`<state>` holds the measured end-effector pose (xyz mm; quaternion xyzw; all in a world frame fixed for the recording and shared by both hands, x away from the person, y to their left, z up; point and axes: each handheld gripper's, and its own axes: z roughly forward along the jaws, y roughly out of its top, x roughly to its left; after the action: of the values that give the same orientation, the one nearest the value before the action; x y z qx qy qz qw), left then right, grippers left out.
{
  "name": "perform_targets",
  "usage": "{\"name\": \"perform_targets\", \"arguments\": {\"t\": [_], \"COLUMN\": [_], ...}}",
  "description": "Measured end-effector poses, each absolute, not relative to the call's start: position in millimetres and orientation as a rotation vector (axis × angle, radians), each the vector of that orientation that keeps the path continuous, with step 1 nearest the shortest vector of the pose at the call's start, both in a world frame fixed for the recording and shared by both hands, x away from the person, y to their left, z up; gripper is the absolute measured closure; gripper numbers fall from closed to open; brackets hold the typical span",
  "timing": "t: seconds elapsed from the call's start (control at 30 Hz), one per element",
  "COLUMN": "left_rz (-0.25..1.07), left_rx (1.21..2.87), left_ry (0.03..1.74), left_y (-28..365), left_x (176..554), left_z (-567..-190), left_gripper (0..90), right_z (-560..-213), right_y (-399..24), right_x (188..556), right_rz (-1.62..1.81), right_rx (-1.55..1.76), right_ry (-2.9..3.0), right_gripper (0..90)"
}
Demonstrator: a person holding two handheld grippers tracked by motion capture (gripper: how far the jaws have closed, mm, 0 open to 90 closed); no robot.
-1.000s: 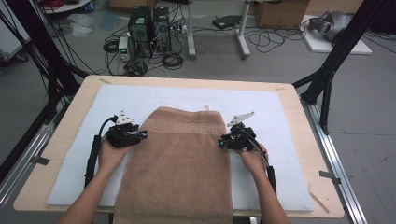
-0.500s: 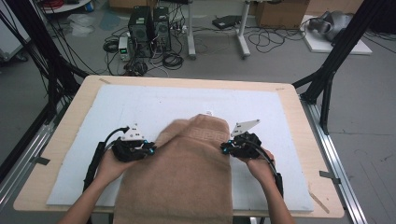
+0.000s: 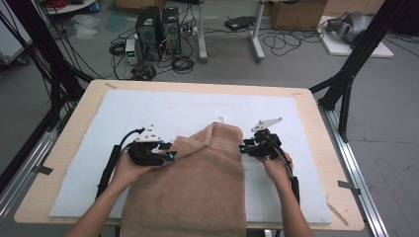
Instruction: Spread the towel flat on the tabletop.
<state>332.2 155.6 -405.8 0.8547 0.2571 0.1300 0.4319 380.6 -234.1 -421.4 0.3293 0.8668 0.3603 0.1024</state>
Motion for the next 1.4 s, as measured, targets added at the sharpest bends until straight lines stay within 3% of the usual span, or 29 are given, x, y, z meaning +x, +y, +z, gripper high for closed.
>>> {"name": "perform_targets", "arguments": {"t": [0.07, 0.17, 0.23, 0.3, 0.5, 0.6, 0.67, 0.73, 0.83, 0.9, 0.97, 1.03, 1.2, 1.4], "left_rz": [0.373, 0.395, 0.404, 0.419, 0.522, 0.436, 0.349, 0.299, 0.324, 0.375, 0.337, 0.319, 0.318, 0.331], "left_rx": [2.165, 2.23, 2.253, 2.222, 2.098, 2.009, 2.005, 2.05, 2.146, 2.196, 2.226, 2.263, 2.337, 2.348], "left_ry": [0.648, 0.677, 0.668, 0.675, 0.858, 0.9, 0.873, 0.787, 0.663, 0.659, 0.673, 0.666, 0.628, 0.623], "left_y": [151, 147, 147, 149, 173, 184, 180, 169, 144, 135, 131, 128, 119, 116], "left_x": [331, 336, 339, 341, 372, 385, 383, 373, 357, 356, 359, 361, 361, 361], "left_z": [-408, -416, -419, -418, -404, -395, -393, -393, -396, -401, -407, -413, -424, -426], "left_gripper": [57.5, 66.3, 82.9, 89.6, 89.9, 89.0, 73.2, 65.0, 62.2, 59.3, 59.2, 61.7, 81.1, 88.5], "right_z": [-423, -421, -421, -421, -421, -422, -423, -423, -423, -422, -421, -421, -423, -430], "right_y": [-232, -231, -231, -230, -228, -228, -229, -231, -231, -230, -228, -228, -227, -221], "right_x": [381, 380, 379, 379, 381, 383, 384, 384, 384, 383, 381, 381, 381, 381], "right_rz": [1.051, 1.046, 1.048, 1.045, 1.046, 1.041, 1.05, 1.05, 1.047, 1.044, 1.036, 1.04, 1.038, 1.009], "right_rx": [0.962, 0.944, 0.947, 0.943, 0.931, 0.94, 0.948, 0.954, 0.953, 0.955, 0.944, 0.934, 0.935, 0.928], "right_ry": [2.566, 2.567, 2.566, 2.569, 2.563, 2.559, 2.552, 2.551, 2.551, 2.551, 2.557, 2.554, 2.563, 2.591], "right_gripper": [62.9, 62.4, 62.3, 62.3, 62.4, 62.3, 62.2, 61.5, 61.3, 60.8, 60.2, 60.2, 59.8, 59.1]}}
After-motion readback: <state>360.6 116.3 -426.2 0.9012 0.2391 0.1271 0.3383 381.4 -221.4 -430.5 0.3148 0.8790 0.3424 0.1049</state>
